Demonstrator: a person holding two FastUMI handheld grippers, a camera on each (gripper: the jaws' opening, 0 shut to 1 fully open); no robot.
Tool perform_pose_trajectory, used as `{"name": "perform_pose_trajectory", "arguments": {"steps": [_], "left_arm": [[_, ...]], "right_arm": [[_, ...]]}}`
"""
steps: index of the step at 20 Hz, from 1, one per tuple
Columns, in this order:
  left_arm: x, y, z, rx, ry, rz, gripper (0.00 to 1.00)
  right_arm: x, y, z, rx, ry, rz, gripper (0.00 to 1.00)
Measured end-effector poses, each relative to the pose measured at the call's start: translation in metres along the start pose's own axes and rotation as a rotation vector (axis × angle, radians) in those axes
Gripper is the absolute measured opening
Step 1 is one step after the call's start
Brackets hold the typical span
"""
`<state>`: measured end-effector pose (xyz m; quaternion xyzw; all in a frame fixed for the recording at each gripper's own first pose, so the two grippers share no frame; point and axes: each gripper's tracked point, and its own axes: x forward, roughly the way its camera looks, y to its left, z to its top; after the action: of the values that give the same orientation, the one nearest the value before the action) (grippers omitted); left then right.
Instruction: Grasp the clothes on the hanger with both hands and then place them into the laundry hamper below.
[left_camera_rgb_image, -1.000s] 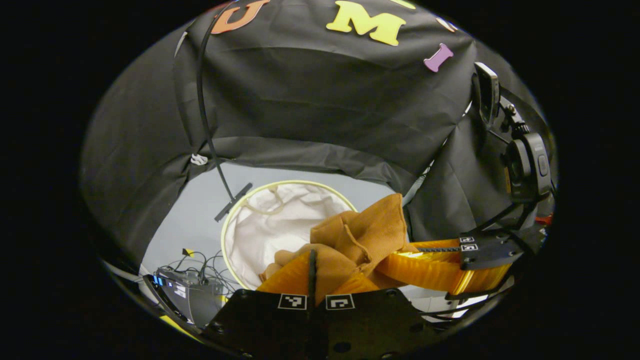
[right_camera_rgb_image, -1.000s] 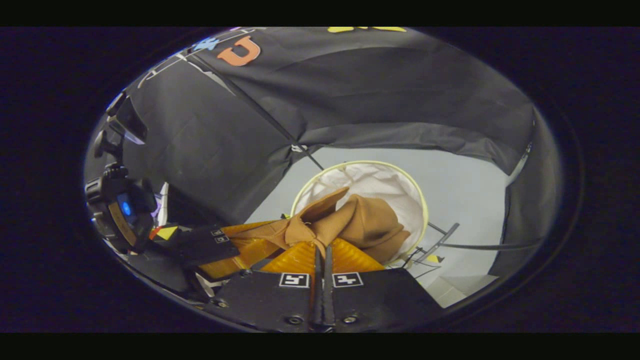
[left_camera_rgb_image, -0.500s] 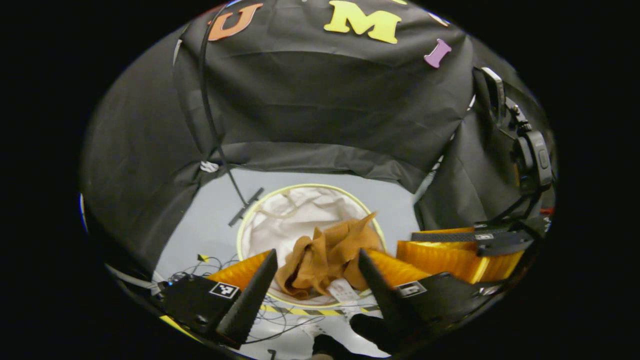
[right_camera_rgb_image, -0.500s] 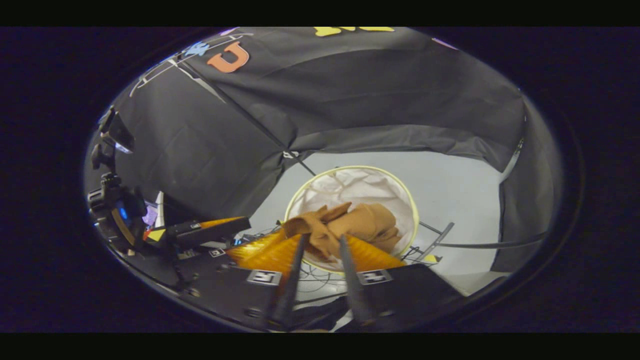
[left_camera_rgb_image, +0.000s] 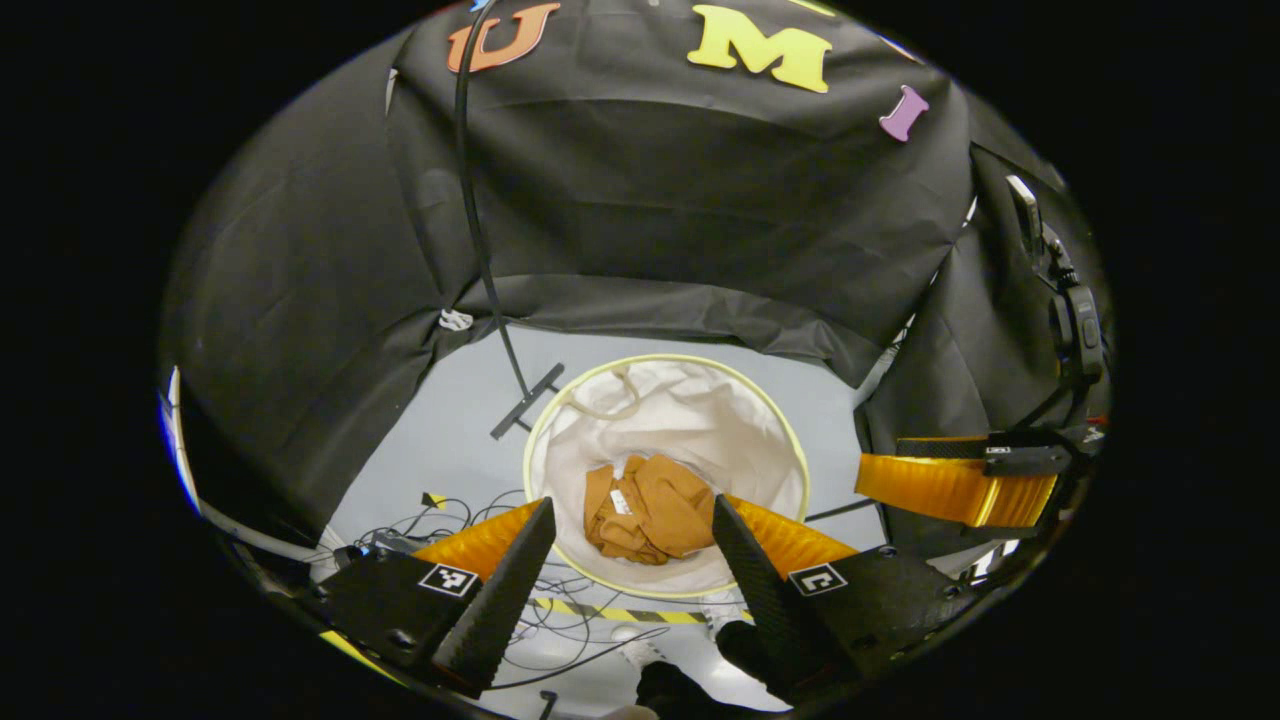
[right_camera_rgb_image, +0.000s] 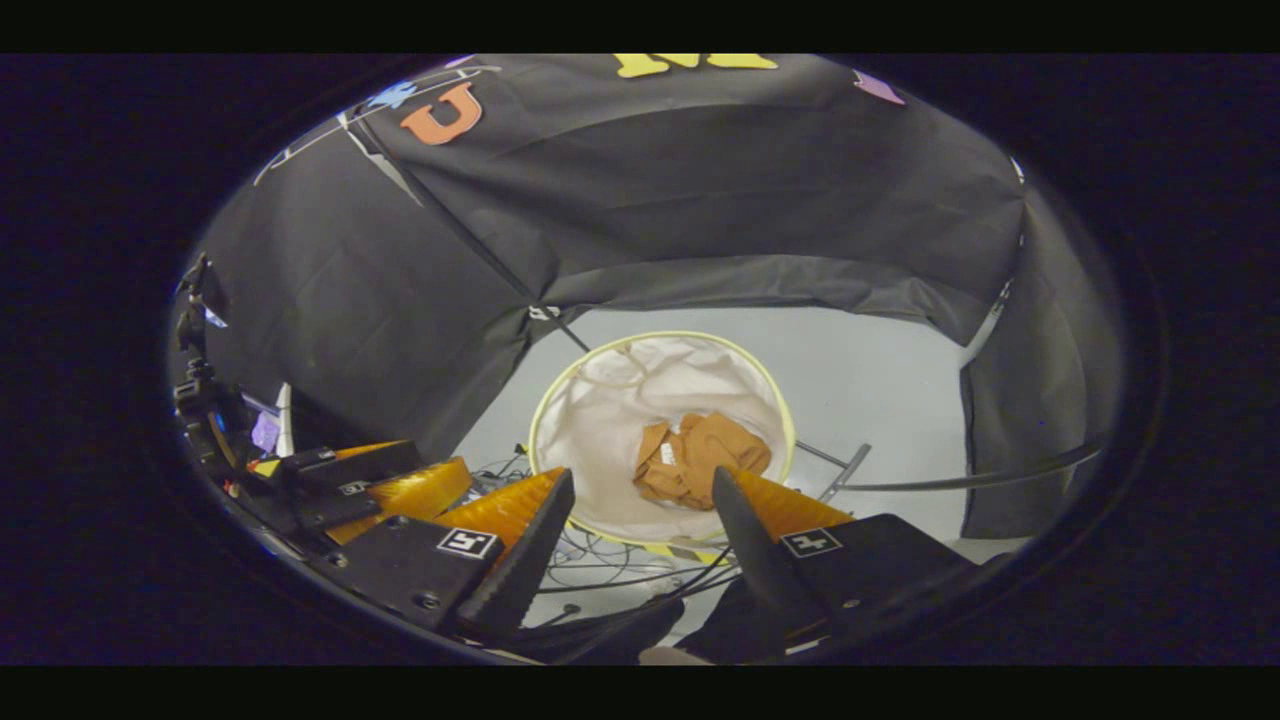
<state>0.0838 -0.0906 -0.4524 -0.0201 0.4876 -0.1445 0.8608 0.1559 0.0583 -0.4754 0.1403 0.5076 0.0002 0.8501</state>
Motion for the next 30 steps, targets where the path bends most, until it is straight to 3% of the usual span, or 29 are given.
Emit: {"name": "perform_pose_trajectory", "arguments": {"steps": [5,8,16,22,23,29,30], "left_arm": [[-0.011,0.007,0.003,0.03,-0.016,0.007,1.0],[-0.022,0.023,-0.001,0.091,-0.01,0.059,1.0],[-0.068,0.006,0.037,0.155,-0.158,-0.028,0.97],[-0.151,-0.006,0.116,0.117,-0.391,-0.046,1.0],[-0.171,-0.01,0.131,0.129,-0.439,-0.039,0.96],[-0.271,-0.05,0.192,0.216,-0.689,-0.001,1.0],[-0.29,-0.054,0.198,0.232,-0.727,0.017,0.97]], "right_arm": [[-0.006,0.002,-0.003,-0.032,-0.02,-0.046,0.89],[-0.013,0.003,-0.001,-0.051,-0.065,-0.092,0.89],[-0.072,0.021,0.019,-0.035,-0.236,-0.129,0.89],[-0.169,0.027,0.079,-0.055,-0.539,-0.147,0.92],[-0.191,0.029,0.089,-0.062,-0.59,-0.145,0.93],[-0.334,0.036,0.119,-0.156,-0.864,-0.157,0.98],[-0.345,0.036,0.121,-0.172,-0.894,-0.156,0.98]]}}
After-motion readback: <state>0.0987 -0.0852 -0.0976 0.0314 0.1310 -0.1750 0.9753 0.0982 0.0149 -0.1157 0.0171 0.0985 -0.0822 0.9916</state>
